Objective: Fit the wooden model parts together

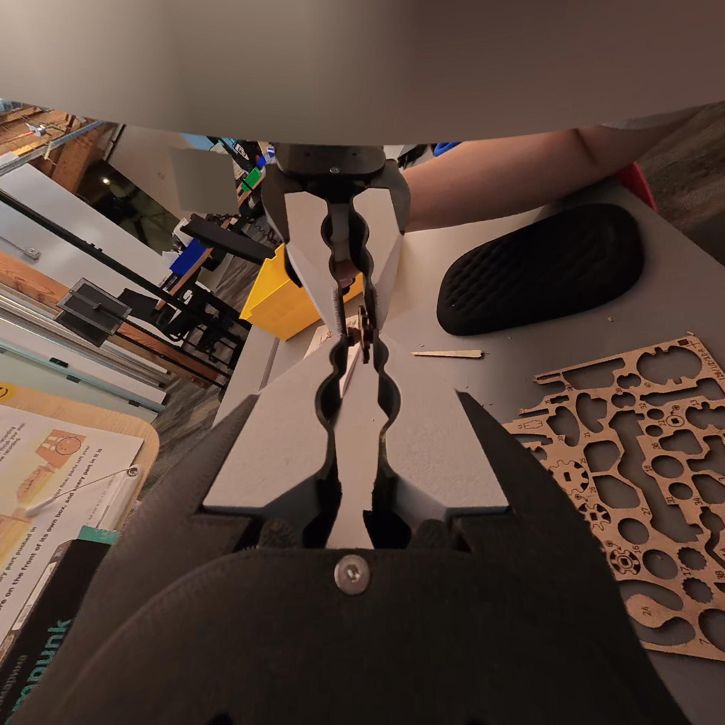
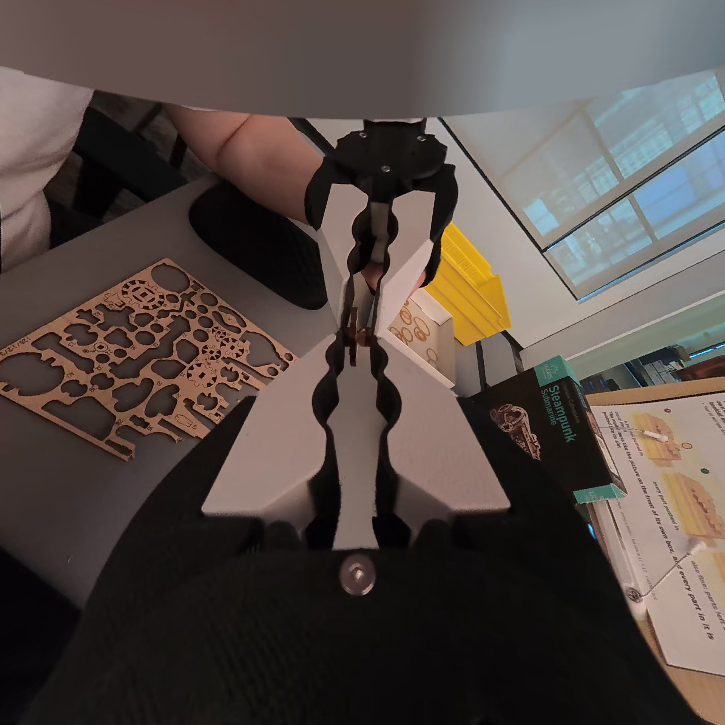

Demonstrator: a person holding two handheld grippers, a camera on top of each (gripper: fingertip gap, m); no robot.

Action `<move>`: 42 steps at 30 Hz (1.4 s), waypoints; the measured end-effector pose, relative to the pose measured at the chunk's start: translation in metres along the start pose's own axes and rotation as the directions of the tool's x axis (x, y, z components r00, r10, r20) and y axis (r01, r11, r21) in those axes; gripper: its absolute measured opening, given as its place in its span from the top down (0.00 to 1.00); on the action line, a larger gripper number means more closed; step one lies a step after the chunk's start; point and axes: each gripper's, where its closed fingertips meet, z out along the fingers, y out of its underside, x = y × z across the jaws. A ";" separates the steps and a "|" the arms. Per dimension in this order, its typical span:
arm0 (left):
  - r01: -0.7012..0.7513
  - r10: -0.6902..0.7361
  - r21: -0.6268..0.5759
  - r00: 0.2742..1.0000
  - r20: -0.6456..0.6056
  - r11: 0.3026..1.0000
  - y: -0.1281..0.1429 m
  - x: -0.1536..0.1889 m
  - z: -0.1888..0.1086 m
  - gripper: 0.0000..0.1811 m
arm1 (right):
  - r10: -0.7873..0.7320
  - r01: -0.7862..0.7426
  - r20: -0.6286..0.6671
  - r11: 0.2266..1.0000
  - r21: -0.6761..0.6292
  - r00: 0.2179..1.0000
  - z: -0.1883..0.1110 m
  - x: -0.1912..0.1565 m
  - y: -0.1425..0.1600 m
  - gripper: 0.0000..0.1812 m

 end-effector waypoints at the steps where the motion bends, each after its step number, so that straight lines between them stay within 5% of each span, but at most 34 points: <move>1: 0.006 -0.006 0.008 1.000 0.000 1.000 -0.001 -0.001 -0.001 0.94 | 0.008 -0.008 -0.003 1.000 0.010 1.000 0.000 0.001 -0.001 0.94; 16: 0.106 -0.104 0.064 0.994 -0.037 0.992 -0.007 -0.001 -0.002 0.95 | 0.175 -0.180 0.058 0.977 0.113 0.983 -0.003 0.002 -0.008 0.94; 30: 0.338 -0.324 0.040 0.925 -0.197 0.940 0.000 0.006 0.000 0.95 | 0.430 -0.476 0.253 0.865 0.161 0.867 -0.001 -0.006 0.000 0.95; 32: 0.452 -0.440 0.033 0.881 -0.174 0.891 0.005 -0.005 0.001 0.95 | 0.511 -0.555 0.241 0.813 0.174 0.825 -0.001 0.005 0.005 0.94; 35: 0.712 -0.692 0.023 0.689 -0.216 0.702 0.013 -0.016 0.004 0.95 | 0.659 -0.711 0.289 0.691 0.133 0.694 -0.002 0.013 0.015 0.94; 39: 0.869 -0.846 -0.010 0.479 -0.232 0.495 0.032 -0.021 0.007 0.95 | 0.581 -0.600 0.155 0.786 0.148 0.799 -0.003 0.020 0.032 0.90; 42: 0.932 -0.905 -0.030 0.342 -0.252 0.361 0.040 -0.023 0.008 0.95 | 0.387 -0.384 0.004 0.913 0.136 0.922 -0.007 0.025 0.033 0.90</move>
